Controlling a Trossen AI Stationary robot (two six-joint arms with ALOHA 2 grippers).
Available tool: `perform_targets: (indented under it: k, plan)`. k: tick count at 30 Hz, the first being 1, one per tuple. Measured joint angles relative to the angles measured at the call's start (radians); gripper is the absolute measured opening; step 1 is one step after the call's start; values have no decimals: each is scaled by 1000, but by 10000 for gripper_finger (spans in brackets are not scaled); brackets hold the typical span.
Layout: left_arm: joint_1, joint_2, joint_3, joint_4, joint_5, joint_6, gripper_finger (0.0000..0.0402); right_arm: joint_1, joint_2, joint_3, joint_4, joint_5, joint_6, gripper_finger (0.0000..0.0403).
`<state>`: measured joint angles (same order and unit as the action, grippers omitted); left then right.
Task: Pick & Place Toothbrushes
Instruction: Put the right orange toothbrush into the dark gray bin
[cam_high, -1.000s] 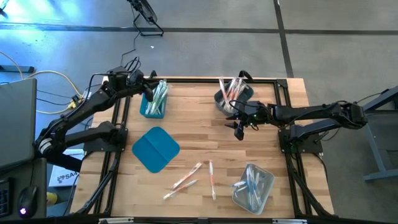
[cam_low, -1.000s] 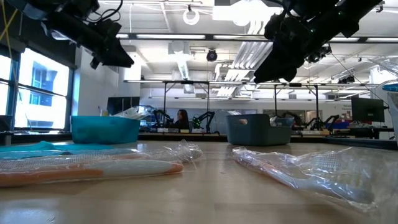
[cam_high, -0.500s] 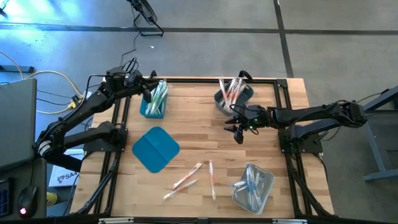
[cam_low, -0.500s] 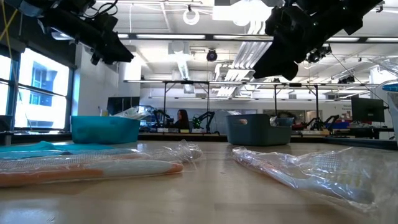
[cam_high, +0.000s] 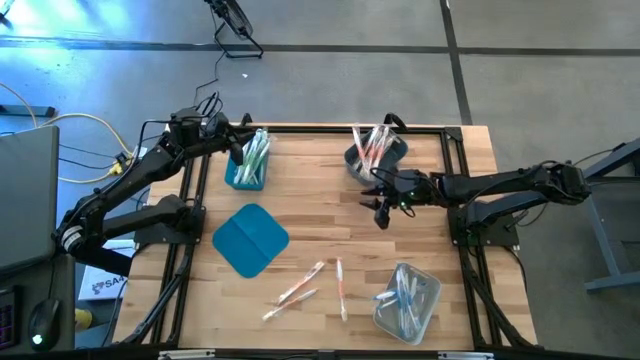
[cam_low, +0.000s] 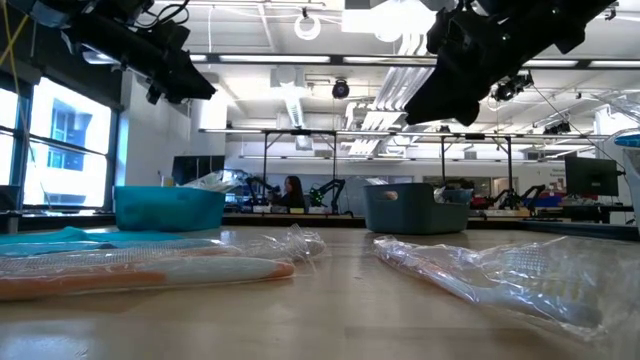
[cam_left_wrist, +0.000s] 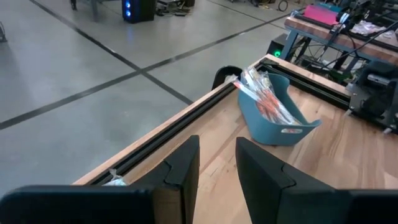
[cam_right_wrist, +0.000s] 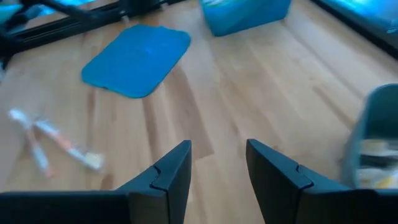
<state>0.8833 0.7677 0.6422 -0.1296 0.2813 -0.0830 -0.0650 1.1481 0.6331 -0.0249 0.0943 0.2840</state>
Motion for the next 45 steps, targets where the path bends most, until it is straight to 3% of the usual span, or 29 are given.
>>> perform_targets:
  k: [8, 37, 45]
  plan:
    - [0, 0, 0, 0, -1, 0, 99, 0, 0, 0, 8, 141, 0, 146]
    - [0, 0, 0, 13, -14, -14, 99, -1, 0, 0, 7, 166, 0, 146]
    - [0, -19, -2, -90, -2, -15, 99, -1, 0, 0, 7, 165, 4, 146]
